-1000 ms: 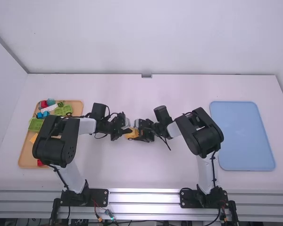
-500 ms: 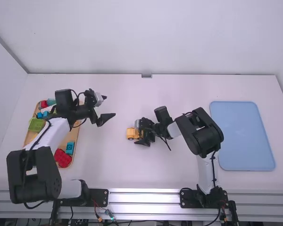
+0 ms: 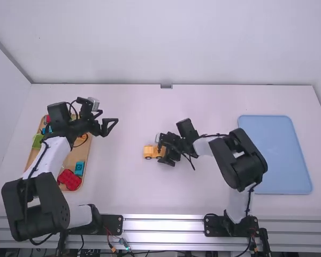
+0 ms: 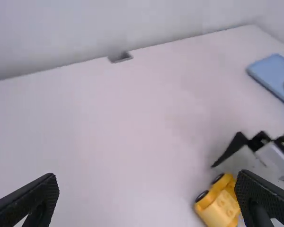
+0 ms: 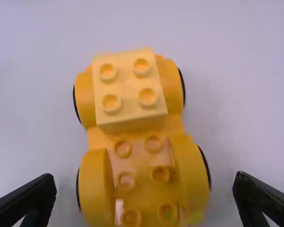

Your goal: Assemble lego blocks to make yellow taxi

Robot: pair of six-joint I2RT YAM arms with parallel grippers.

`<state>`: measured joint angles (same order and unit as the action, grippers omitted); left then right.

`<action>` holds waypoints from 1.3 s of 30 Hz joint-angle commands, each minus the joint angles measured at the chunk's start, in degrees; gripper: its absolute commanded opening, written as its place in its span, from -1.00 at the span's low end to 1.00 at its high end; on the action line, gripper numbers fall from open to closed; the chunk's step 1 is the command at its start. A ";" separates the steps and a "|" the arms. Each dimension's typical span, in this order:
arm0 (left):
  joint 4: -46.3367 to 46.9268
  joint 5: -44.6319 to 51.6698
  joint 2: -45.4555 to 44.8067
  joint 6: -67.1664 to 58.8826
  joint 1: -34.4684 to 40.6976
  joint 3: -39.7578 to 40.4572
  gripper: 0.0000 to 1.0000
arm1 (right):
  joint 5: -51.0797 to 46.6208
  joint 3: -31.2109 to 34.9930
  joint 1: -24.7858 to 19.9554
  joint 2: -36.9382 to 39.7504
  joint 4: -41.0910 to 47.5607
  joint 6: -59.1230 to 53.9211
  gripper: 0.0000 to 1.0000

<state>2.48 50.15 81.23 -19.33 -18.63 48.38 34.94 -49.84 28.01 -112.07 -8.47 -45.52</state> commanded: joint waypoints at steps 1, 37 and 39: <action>0.35 -8.63 -1.22 6.21 -0.15 0.35 0.98 | -7.89 0.37 0.09 6.27 3.28 0.04 0.98; 56.46 -44.17 36.11 -34.82 -33.24 49.75 0.48 | -26.01 0.37 -4.90 21.42 4.70 -4.24 0.98; 56.89 -44.87 36.85 -39.26 -32.98 49.09 0.47 | -26.01 0.37 -5.27 21.42 4.61 -3.82 0.98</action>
<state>58.78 5.39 117.62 -44.82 -52.25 97.32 9.65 -49.84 23.03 -92.12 -3.86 -49.67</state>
